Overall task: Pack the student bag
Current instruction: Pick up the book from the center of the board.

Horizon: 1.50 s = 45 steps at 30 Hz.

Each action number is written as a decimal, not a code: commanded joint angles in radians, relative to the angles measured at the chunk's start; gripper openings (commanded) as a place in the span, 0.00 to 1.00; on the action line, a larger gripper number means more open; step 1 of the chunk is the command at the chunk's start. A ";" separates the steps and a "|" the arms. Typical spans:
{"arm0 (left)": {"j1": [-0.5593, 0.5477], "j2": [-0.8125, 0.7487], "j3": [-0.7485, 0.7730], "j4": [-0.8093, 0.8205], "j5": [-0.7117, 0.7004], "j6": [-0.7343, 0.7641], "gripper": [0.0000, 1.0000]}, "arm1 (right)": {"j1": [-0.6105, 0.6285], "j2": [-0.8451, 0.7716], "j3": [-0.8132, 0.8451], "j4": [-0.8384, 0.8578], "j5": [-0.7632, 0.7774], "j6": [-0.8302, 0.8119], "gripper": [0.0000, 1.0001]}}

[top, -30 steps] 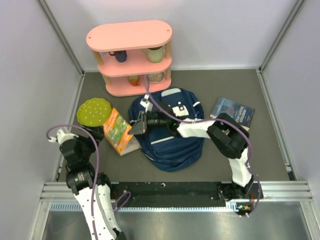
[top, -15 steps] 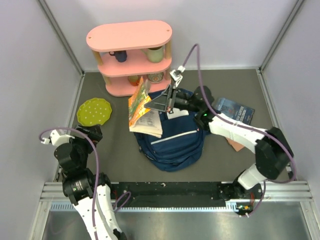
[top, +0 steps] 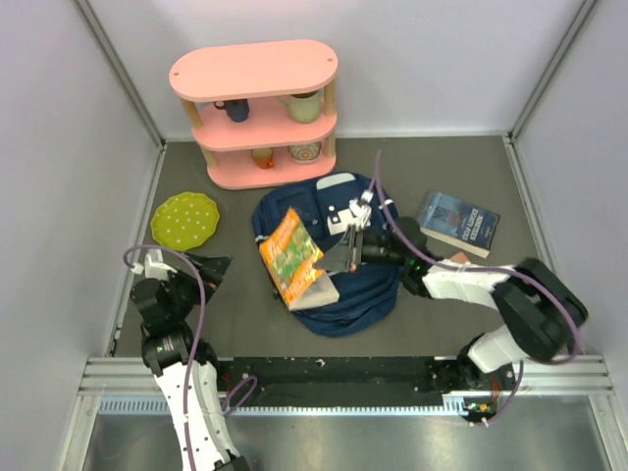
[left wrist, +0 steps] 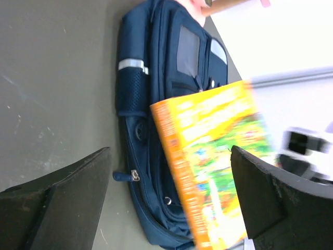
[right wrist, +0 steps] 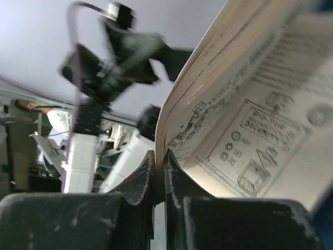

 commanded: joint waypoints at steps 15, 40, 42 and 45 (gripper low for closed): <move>-0.035 -0.001 -0.126 0.077 0.098 0.118 0.98 | -0.005 0.333 -0.353 0.740 0.074 0.247 0.00; -0.663 0.276 -0.361 0.792 -0.244 -0.146 0.95 | -0.005 0.301 -0.382 0.690 0.158 0.251 0.00; -0.676 0.303 -0.350 0.850 -0.252 -0.150 0.93 | -0.006 0.305 -0.382 0.691 0.155 0.253 0.00; -0.690 0.357 -0.310 0.882 -0.256 -0.144 0.93 | -0.006 0.314 -0.382 0.705 0.140 0.259 0.00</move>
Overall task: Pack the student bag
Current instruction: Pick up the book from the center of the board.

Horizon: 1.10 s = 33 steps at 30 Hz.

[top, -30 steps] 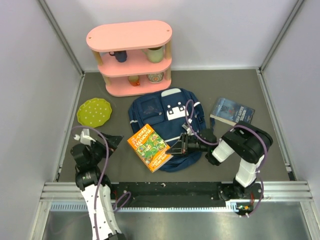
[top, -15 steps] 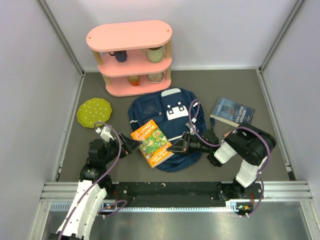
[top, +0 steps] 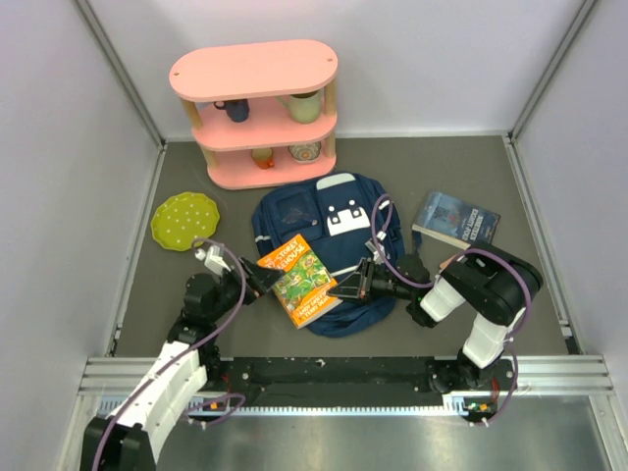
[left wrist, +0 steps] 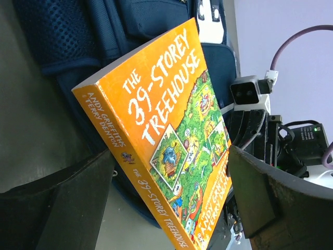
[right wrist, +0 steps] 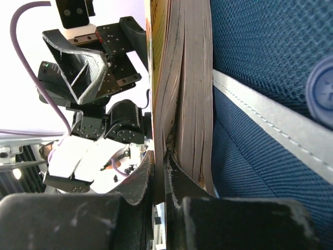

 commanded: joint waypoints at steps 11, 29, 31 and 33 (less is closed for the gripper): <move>-0.037 0.312 0.017 0.390 -0.001 -0.034 0.91 | -0.007 0.017 -0.021 0.287 -0.004 0.043 0.00; -0.108 0.286 0.085 0.327 -0.080 -0.021 0.00 | -0.027 -0.044 -0.029 0.240 0.011 0.023 0.20; -0.108 0.223 0.108 0.176 -0.109 0.013 0.00 | -0.033 -0.154 -0.040 0.158 0.039 -0.032 0.49; -0.106 0.127 0.151 0.074 -0.154 0.044 0.00 | -0.031 -0.268 -0.031 -0.093 0.071 -0.098 0.68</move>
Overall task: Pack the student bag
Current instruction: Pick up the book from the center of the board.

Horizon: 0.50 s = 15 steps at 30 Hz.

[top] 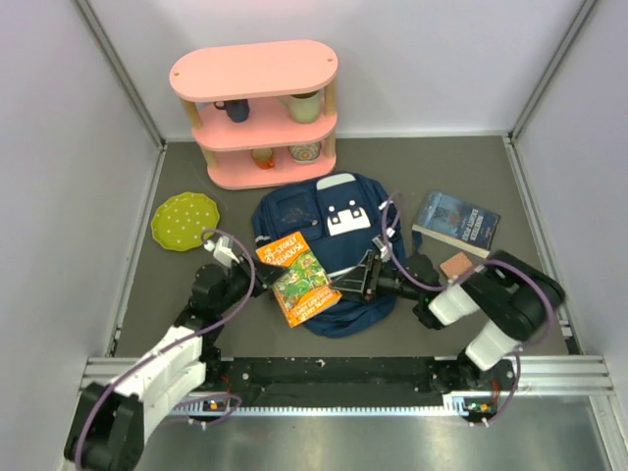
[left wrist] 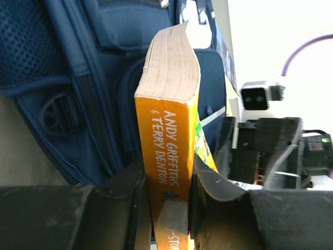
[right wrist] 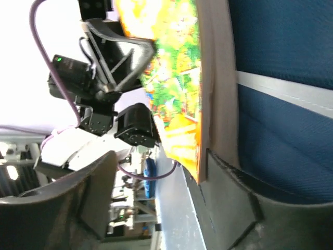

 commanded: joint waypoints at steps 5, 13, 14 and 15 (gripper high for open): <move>0.000 -0.305 0.204 -0.389 -0.142 0.129 0.00 | 0.018 -0.709 0.162 -0.967 0.410 -0.484 0.93; 0.000 -0.306 0.328 -0.341 -0.094 0.084 0.00 | 0.065 -0.943 0.212 -1.316 0.514 -0.474 0.99; 0.000 -0.277 0.365 -0.332 -0.078 0.083 0.00 | 0.073 -0.947 0.209 -1.310 0.517 -0.459 0.99; 0.000 -0.260 0.384 -0.325 -0.069 0.081 0.00 | 0.081 -0.948 0.209 -1.305 0.517 -0.421 0.99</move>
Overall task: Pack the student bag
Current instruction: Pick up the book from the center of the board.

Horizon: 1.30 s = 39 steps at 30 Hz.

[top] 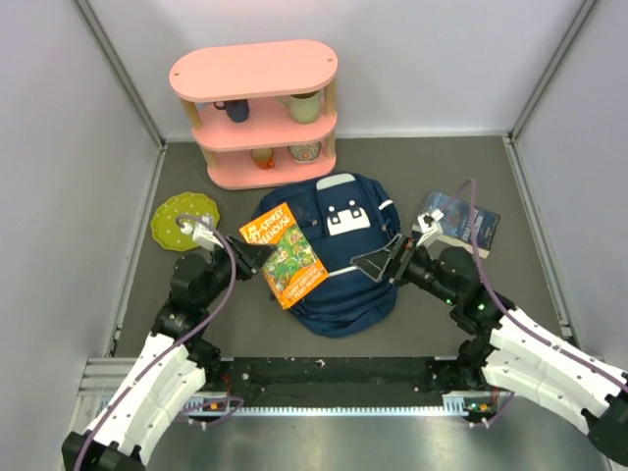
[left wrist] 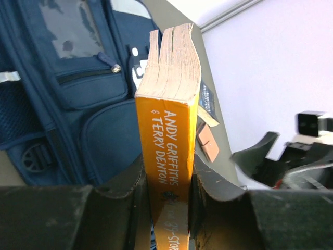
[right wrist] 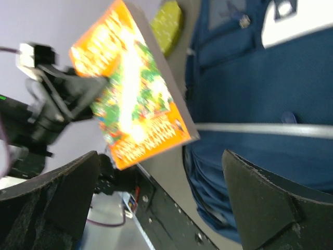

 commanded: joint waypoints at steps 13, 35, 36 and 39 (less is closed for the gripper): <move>0.001 0.382 0.280 0.532 0.172 -0.208 0.00 | 0.140 0.168 0.021 0.211 0.037 0.323 0.99; 0.003 0.837 0.368 1.067 0.335 -0.585 0.00 | -0.010 0.512 0.138 0.789 0.039 0.432 0.79; 0.003 0.846 0.368 1.070 0.336 -0.585 0.00 | -0.012 0.508 0.144 0.780 0.053 0.428 0.73; 0.003 0.852 0.361 1.067 0.332 -0.573 0.00 | -0.015 0.491 0.154 0.753 0.059 0.402 0.37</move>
